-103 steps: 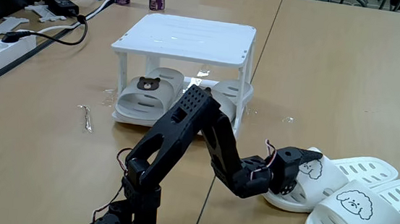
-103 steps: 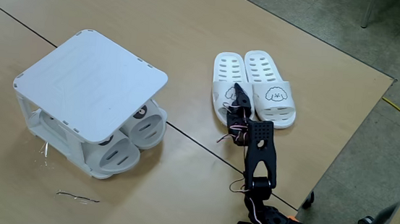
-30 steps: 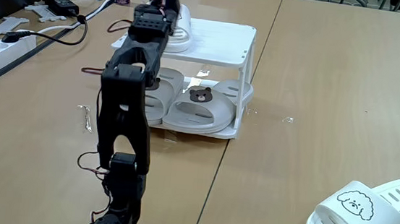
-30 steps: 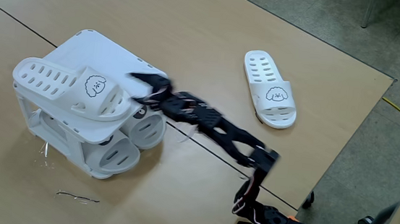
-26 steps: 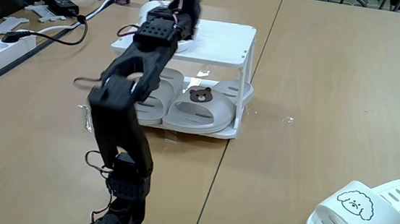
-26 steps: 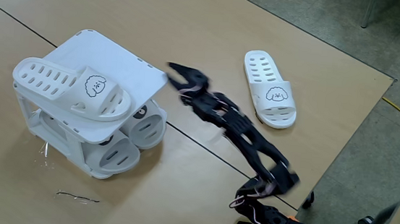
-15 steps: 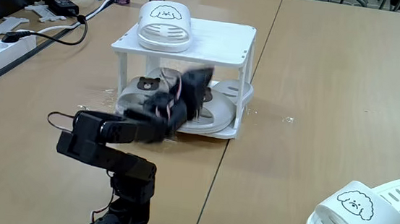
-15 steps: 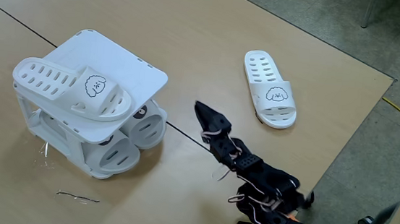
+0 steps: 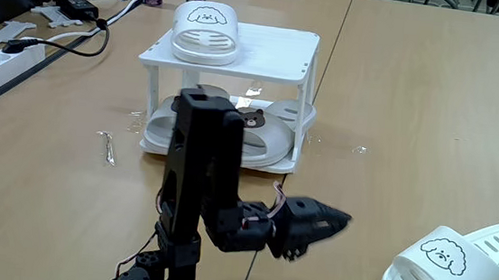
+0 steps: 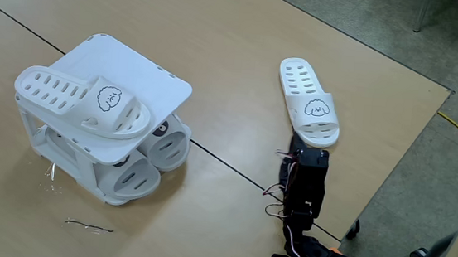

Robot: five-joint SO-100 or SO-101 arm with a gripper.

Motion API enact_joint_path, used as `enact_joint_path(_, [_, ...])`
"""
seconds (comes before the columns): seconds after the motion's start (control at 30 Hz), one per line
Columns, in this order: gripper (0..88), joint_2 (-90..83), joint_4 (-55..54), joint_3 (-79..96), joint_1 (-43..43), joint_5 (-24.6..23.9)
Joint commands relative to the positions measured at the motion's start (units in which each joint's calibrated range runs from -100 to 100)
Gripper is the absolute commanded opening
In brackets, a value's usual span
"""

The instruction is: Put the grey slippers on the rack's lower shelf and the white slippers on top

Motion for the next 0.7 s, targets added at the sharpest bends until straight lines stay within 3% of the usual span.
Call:
enact_joint_path(0.0, [0.7,4.59,-2.05,-8.07,6.42,0.42])
enact_joint_path(0.1, [2.8,8.79,-2.05,-13.84,7.66,0.42])
enact_joint_path(0.23, [26.0,14.26,-2.05,-20.52,7.82,0.42])
enact_joint_path(0.3, [31.7,16.28,-2.05,-25.12,7.82,0.42])
enact_joint_path(0.47, [33.1,21.50,-1.19,-39.19,7.82,0.42])
enact_joint_path(0.67, [33.1,23.69,-1.10,-42.08,7.90,0.42])
